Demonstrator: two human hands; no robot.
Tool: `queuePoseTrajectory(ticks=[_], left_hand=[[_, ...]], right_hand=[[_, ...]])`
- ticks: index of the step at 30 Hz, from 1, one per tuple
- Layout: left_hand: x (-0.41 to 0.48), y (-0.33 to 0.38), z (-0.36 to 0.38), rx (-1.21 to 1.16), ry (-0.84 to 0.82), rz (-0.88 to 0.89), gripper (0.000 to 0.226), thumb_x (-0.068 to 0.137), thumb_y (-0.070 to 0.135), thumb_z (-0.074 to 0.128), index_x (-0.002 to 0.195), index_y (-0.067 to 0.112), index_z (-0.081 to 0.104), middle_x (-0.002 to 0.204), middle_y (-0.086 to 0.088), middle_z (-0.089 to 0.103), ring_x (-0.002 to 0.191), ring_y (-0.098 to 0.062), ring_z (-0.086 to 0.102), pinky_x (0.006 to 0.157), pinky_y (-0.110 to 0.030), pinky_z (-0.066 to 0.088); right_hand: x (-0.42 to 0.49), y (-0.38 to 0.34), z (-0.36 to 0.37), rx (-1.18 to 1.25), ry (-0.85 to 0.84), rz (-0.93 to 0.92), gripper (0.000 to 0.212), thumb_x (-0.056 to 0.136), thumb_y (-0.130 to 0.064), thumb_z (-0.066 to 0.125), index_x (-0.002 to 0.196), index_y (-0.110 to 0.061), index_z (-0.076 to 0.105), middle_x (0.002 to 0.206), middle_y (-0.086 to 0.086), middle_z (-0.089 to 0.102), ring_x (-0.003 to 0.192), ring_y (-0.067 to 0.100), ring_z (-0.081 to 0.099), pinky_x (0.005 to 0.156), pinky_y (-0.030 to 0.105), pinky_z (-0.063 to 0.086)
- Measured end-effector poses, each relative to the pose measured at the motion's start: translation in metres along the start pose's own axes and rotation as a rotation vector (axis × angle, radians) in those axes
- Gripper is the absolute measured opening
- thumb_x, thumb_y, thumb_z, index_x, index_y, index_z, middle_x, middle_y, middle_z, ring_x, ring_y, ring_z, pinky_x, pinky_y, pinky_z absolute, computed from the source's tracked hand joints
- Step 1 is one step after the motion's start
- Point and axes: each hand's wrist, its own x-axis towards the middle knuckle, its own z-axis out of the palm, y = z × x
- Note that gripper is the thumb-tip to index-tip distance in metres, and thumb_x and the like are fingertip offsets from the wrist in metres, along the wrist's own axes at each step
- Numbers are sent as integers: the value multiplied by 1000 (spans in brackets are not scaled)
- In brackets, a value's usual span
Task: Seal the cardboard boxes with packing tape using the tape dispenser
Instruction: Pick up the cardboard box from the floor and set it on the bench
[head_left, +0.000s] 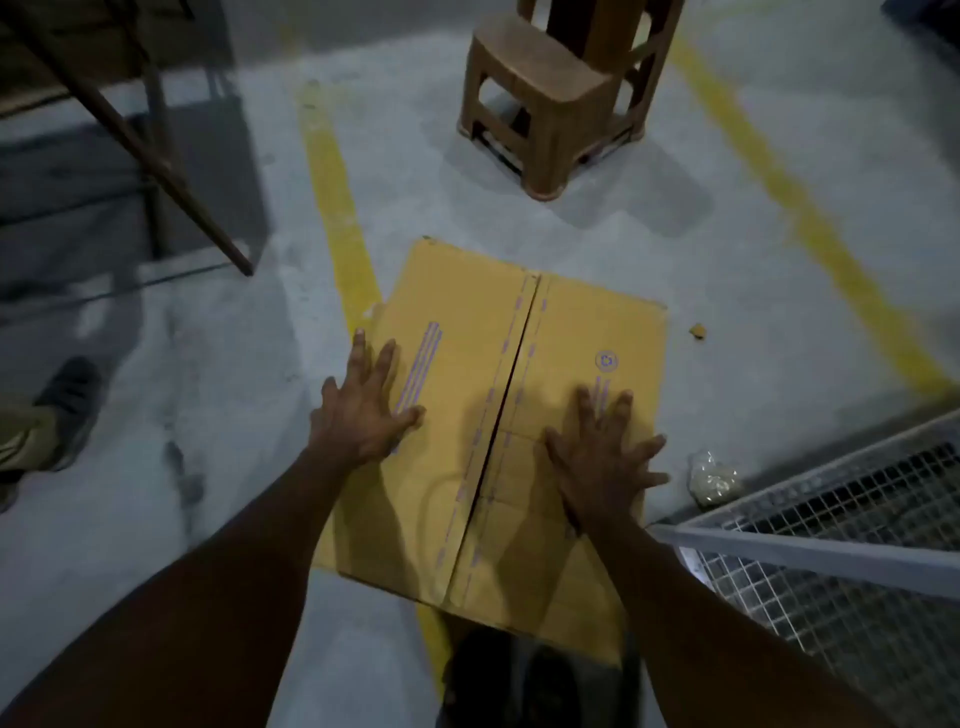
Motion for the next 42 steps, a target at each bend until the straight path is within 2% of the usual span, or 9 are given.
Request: queuePoseTrajectory(ticks=[5, 9, 14, 17, 24, 27, 32, 37, 42], left_hand=[[4, 2, 15, -9, 0, 9, 95, 81, 76, 50, 153, 46, -3, 161, 10, -25, 125, -49, 41, 98, -54, 42], [1, 8, 5, 75, -5, 66, 91, 79, 78, 50, 153, 49, 5, 161, 17, -21, 122, -44, 38, 93, -50, 46], [-12, 16, -45, 110, 31, 48, 87, 79, 80, 47, 152, 52, 8, 162, 20, -14, 122, -41, 39, 92, -47, 46], [-22, 30, -102, 98, 73, 45, 86, 80, 80, 46, 152, 52, 9, 162, 21, -12, 122, -41, 38, 92, -47, 47], [-76, 89, -284, 105, 201, 106, 87, 78, 83, 43, 152, 50, 12, 163, 19, -10, 127, -45, 38, 97, -50, 44], [-107, 130, -364, 121, 273, 141, 96, 69, 93, 30, 151, 48, 13, 164, 13, -4, 128, -46, 40, 99, -52, 42], [-181, 221, -476, 117, 427, 233, 86, 76, 81, 39, 152, 45, 19, 165, 9, 4, 125, -46, 39, 90, -48, 43], [-243, 317, -528, 95, 454, 340, 89, 75, 81, 35, 153, 42, 18, 166, 5, 3, 134, -50, 31, 103, -53, 35], [-305, 416, -503, 98, 406, 441, 99, 68, 88, 32, 154, 42, 14, 166, 3, -1, 140, -47, 27, 108, -55, 32]], right_hand=[[14, 4, -1, 134, 29, 90, 82, 81, -81, 35, 150, -47, 8, 162, -1, -2, 124, 52, 30, 89, 60, 41], [21, 1, -7, 234, -37, 129, 79, 79, -76, 49, 147, -51, 19, 162, -9, -1, 126, 47, 28, 94, 56, 34], [18, -10, -45, 312, 50, 78, 70, 73, -75, 52, 138, -52, 40, 159, -17, 11, 129, 41, 28, 94, 52, 30], [9, -25, -108, 354, 107, 93, 62, 75, -68, 63, 132, -54, 48, 159, -20, 17, 124, 40, 28, 90, 47, 30], [-35, -38, -308, 446, 219, 67, 53, 78, -60, 61, 129, -51, 54, 158, -23, 20, 127, 40, 27, 94, 49, 28], [-58, -24, -402, 522, 303, 82, 46, 77, -54, 61, 123, -48, 60, 154, -25, 29, 121, 35, 32, 88, 44, 27], [-99, 21, -535, 641, 449, 93, 41, 73, -47, 62, 114, -48, 66, 148, -27, 38, 115, 29, 36, 83, 40, 25], [-141, 106, -633, 673, 547, 120, 39, 71, -45, 65, 109, -47, 67, 146, -23, 42, 118, 31, 38, 85, 42, 25], [-190, 224, -671, 617, 593, 197, 38, 73, -42, 68, 111, -45, 68, 146, -21, 43, 120, 34, 38, 87, 43, 25]])
